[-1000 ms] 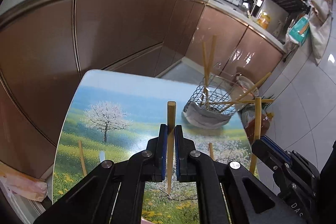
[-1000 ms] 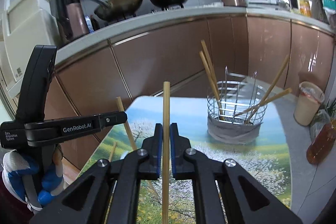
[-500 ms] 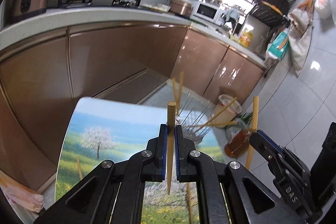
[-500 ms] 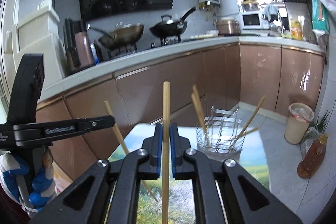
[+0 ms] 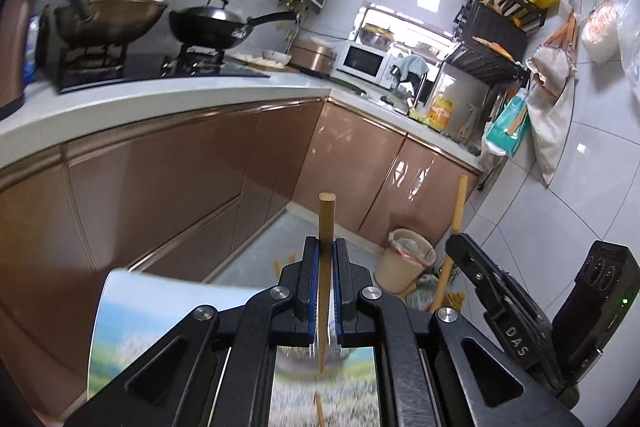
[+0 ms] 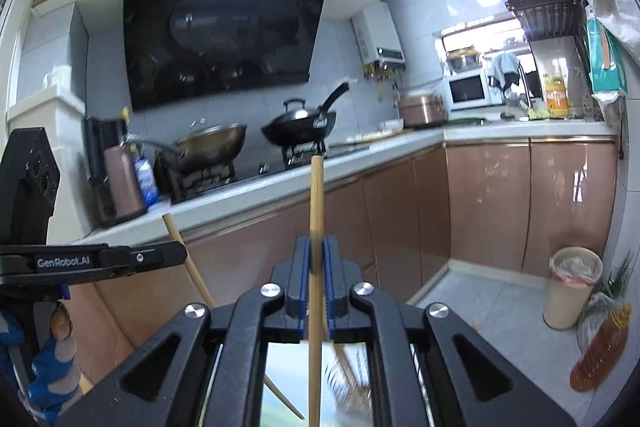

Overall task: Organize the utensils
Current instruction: 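Carry both chopsticks into the wire holder and open both tools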

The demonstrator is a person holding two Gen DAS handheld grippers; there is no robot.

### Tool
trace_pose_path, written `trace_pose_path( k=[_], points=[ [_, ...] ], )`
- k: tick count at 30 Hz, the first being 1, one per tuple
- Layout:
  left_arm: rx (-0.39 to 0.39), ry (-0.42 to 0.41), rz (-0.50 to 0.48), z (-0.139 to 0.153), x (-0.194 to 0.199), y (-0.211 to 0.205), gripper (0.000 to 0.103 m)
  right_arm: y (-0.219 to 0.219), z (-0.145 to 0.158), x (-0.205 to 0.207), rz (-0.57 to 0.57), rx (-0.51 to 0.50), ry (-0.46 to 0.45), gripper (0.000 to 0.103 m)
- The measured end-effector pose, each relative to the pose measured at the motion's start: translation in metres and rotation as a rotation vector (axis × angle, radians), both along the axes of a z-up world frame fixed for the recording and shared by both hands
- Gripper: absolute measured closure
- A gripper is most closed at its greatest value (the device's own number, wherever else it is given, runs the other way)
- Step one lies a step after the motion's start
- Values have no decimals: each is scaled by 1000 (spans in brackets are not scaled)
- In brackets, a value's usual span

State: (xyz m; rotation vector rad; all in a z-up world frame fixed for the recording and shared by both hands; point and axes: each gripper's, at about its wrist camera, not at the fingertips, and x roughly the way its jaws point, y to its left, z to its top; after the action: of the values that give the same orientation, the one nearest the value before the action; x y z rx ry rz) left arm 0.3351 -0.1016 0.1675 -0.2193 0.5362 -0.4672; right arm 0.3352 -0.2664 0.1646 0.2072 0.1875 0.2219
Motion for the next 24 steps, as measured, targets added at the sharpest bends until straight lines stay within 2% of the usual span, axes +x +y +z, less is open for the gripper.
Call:
trace_pose_path(
  k=[4,7,12,17,24],
  points=[
    [23,-34,0,-9,25,-25,97,-9,-16,32,-63,2,-32,97],
    [70,-81,16,-22,39,-42,97,-11,-34,53,-131,-17,-49,97],
    [90,-113,5,-49,55,-61,97,-12,-65,75,-213,-60,-65,97],
    [98,-119,-1,-75,67,-68,97,-15,-90,83,-276,-77,-69,97],
    [108,-64,-4,-107,81,-72,97,-12,-115,90,-313,-92,-59,97]
  ],
)
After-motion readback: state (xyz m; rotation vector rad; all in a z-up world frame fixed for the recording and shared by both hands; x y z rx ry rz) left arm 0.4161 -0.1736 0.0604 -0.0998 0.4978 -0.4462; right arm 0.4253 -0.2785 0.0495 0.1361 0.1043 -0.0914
